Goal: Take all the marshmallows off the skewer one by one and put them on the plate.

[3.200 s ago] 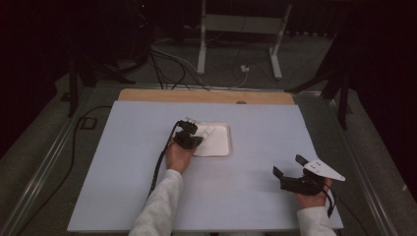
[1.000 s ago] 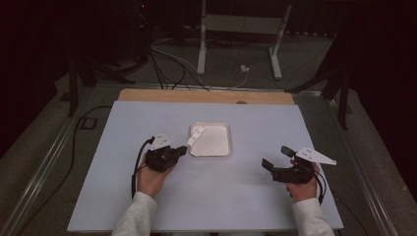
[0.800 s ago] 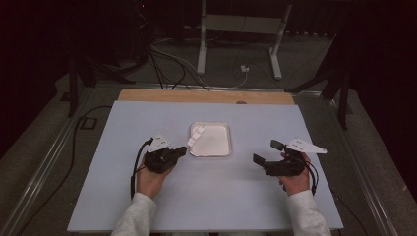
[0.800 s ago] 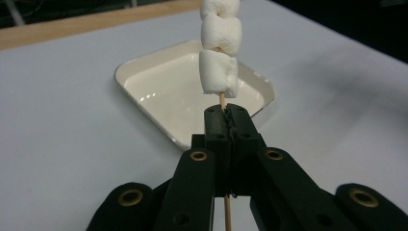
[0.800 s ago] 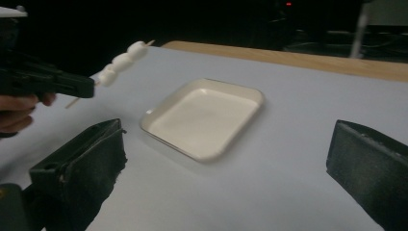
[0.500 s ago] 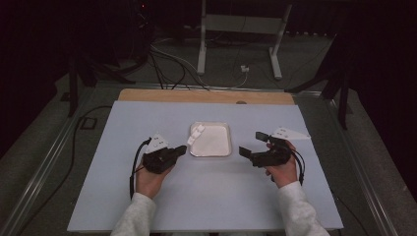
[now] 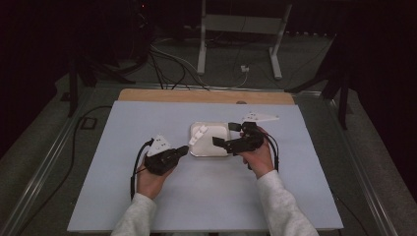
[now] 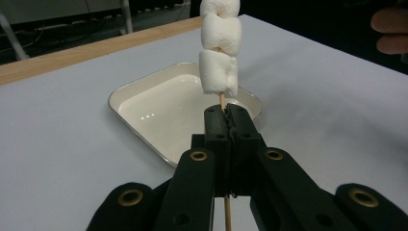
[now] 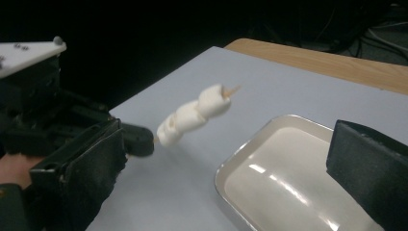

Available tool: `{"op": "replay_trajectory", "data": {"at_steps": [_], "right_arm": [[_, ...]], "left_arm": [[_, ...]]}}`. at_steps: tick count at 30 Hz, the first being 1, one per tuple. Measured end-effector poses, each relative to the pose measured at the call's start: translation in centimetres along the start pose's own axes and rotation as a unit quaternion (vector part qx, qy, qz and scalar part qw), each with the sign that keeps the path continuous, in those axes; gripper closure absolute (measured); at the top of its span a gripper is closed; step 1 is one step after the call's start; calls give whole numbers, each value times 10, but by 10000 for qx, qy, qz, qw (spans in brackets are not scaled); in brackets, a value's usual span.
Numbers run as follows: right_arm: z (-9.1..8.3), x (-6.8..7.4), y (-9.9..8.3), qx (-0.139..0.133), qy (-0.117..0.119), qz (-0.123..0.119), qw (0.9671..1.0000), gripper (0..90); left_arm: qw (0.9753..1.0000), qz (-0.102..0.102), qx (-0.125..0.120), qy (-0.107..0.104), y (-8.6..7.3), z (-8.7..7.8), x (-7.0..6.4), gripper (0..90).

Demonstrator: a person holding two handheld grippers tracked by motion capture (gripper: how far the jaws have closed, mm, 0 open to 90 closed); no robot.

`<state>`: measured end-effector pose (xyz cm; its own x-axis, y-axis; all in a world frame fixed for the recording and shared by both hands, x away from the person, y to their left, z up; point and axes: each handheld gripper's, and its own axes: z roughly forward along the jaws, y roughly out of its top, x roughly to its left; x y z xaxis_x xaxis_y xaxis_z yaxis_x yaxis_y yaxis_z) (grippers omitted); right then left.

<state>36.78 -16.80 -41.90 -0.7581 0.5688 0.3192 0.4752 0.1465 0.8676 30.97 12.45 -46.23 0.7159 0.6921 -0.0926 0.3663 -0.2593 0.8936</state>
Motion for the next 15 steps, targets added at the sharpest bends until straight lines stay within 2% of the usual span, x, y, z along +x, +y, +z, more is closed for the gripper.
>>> {"op": "replay_trajectory", "data": {"at_steps": [1, 3, 4, 6, 8, 9, 10, 12, 13, 14, 15], "right_arm": [[5, -3, 2, 16, 100, 166, 9998, 0], [7, -4, 2, 12, 137, 260, 9996, 0], [10, -7, 3, 16, 217, 433, 9988, 24], [13, -10, 3, 96, 286, 608, 9977, 39], [15, -12, 3, 152, 316, 665, 9972, 64], [16, -13, 2, 208, 343, 745, 9964, 91], [19, -16, 1, 268, 481, 893, 9945, 158], [20, -16, 1, 299, 547, 951, 9935, 177], [23, -17, 0, 328, 698, 996, 9920, 280], [25, -18, 0, 317, 790, 1027, 9911, 327], [25, -18, 0, 317, 790, 1027, 9911, 327]], "left_arm": [[10000, 11, -1, -11, 0, 0, 0, 900], [10000, 27, 3, -2, -1, 1, -1, 900], [10000, 28, 2, -11, -1, 1, -1, 900], [10000, 44, -9, -11, -1, 2, -2, 900], [10000, 54, -5, -11, -2, 3, -3, 900], [10000, 62, 3, -13, -2, 3, -3, 900], [10000, 62, 10, -17, -2, 3, -3, 900], [10000, 79, 14, -27, -3, 4, -4, 900], [10000, 89, 20, -30, -3, 5, -4, 900], [9999, 103, 18, -43, -3, 5, -5, 900], [9999, 123, 19, -48, -3, 5, -5, 900]]}}
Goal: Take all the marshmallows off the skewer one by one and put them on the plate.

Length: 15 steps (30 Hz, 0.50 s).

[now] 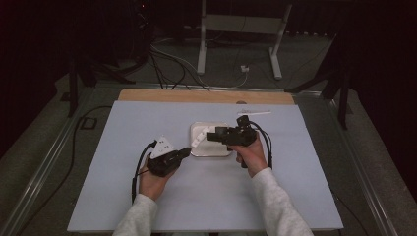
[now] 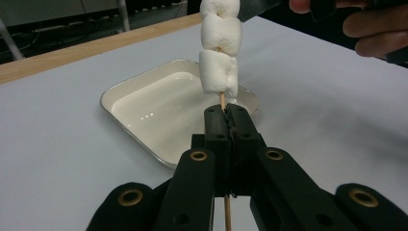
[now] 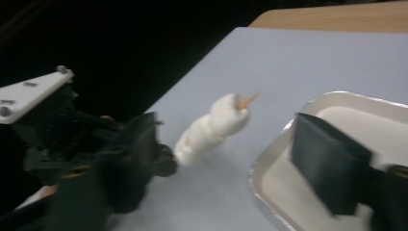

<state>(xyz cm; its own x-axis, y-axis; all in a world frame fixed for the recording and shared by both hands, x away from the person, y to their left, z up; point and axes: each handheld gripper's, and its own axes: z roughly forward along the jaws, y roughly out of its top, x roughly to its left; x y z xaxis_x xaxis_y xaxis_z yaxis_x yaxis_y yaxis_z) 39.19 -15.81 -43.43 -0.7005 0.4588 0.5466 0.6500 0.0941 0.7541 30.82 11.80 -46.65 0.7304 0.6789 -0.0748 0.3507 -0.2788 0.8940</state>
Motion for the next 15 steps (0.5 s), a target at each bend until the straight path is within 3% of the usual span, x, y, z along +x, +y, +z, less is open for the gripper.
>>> {"op": "replay_trajectory", "data": {"at_steps": [1, 3, 6, 10, 15], "right_arm": [[3, -1, 0, -8, 95, 101, 9999, 417], [7, -1, 0, 8, 124, 189, 9997, 492], [11, -3, 1, 55, 111, 264, 9996, 530], [17, -5, 0, 172, 132, 426, 9989, 645], [13, -3, 2, 82, 373, 509, 9980, 761]], "left_arm": [[10000, 2, -9, -4, 0, 0, -1, 900], [10000, 23, -12, -24, 0, 1, -2, 900], [10000, 36, -34, -41, 0, 1, -3, 900], [10000, 52, -42, -55, -1, 2, -3, 900], [9999, 164, -31, -13, -3, 4, -4, 900]]}}
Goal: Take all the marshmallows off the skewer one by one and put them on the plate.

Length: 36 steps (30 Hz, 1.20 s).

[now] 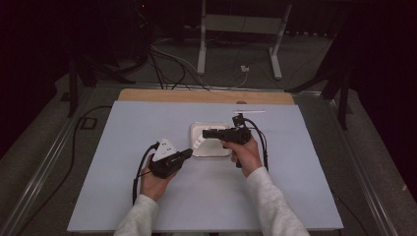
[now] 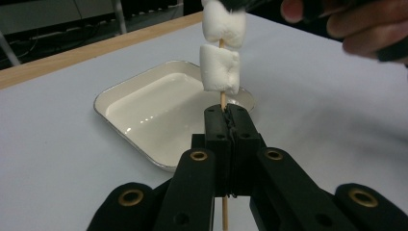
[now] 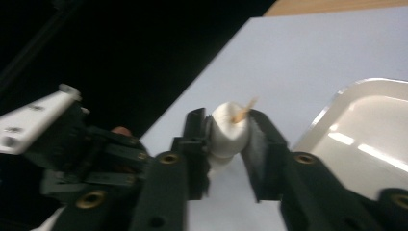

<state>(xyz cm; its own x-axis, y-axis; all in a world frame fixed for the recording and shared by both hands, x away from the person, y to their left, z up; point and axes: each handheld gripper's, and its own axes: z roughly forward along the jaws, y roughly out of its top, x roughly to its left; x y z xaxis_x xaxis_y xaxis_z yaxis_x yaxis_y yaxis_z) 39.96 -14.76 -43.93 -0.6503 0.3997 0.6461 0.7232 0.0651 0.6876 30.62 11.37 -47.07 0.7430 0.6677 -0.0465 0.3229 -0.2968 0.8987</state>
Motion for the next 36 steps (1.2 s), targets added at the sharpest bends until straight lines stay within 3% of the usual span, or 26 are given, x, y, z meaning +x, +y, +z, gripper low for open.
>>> {"op": "replay_trajectory", "data": {"at_steps": [4, 9, 22, 36], "right_arm": [[-2, 4, 2, 15, -109, -81, 9999, 788], [-5, 4, 3, -54, -147, -4, 9999, 803], [-11, 1, 3, -200, -180, 161, 9995, 811], [-16, -2, 3, -333, -193, 257, 9989, 810]], "left_arm": [[10000, 61, -3, 8, -1, 1, 0, 900], [9997, 179, -44, 147, 0, -1, -1, 900], [9995, 290, 52, 110, -3, 0, 0, 900], [9989, 377, 141, 229, -5, 0, 1, 900]]}}
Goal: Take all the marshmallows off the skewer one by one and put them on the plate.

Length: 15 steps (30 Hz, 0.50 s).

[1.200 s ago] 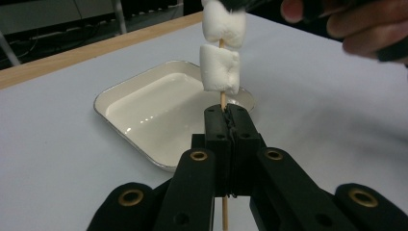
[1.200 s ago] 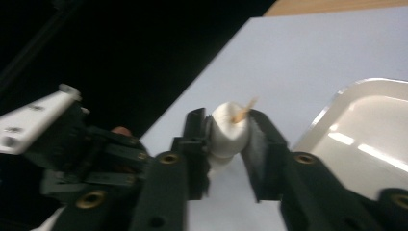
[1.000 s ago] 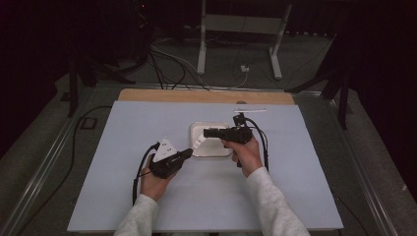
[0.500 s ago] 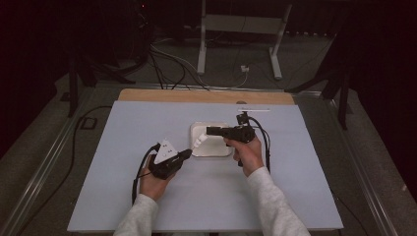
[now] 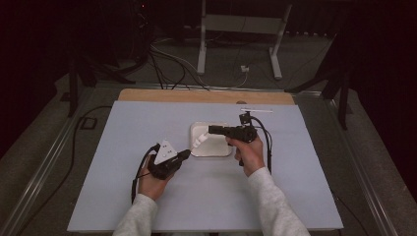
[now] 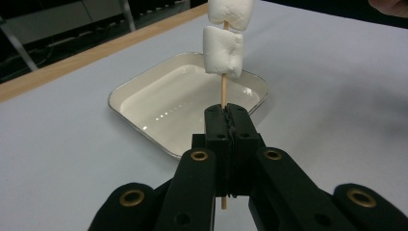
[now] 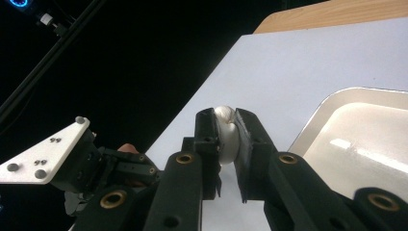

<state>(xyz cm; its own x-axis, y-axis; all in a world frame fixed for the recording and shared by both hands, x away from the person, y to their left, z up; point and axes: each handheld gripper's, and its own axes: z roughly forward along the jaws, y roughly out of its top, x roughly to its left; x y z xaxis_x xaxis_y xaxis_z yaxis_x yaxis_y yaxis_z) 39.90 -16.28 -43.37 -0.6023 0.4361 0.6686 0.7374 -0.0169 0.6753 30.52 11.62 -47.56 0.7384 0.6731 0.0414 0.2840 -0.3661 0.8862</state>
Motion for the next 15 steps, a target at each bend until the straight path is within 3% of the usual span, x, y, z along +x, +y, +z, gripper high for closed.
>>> {"op": "replay_trajectory", "data": {"at_steps": [8, 9, 11, 12, 13, 14, 15], "right_arm": [[-8, -3, 1, -112, -30, 45, 9999, 813], [-8, -3, 1, -112, -30, 45, 9999, 813], [-13, -5, 3, -247, -53, 79, 9996, 819], [-26, -8, 8, -635, -58, 152, 9978, 822], [-26, -8, 8, -635, -58, 152, 9978, 822], [-42, -9, 15, -804, -131, 71, 9967, 821], [-42, -9, 15, -804, -131, 71, 9967, 821]], "left_arm": [[9999, 22, 49, -90, -1, 1, 1, 900], [9999, 62, 97, -28, -1, 1, 1, 900], [9998, 25, 196, 34, -5, 1, 2, 900], [9996, 24, 273, 107, -8, 1, 5, 900], [9995, -98, 285, 56, -10, -1, 8, 900], [9995, -172, 239, 60, -11, -3, 11, 900], [9995, -257, 162, 59, -11, -5, 14, 900]]}}
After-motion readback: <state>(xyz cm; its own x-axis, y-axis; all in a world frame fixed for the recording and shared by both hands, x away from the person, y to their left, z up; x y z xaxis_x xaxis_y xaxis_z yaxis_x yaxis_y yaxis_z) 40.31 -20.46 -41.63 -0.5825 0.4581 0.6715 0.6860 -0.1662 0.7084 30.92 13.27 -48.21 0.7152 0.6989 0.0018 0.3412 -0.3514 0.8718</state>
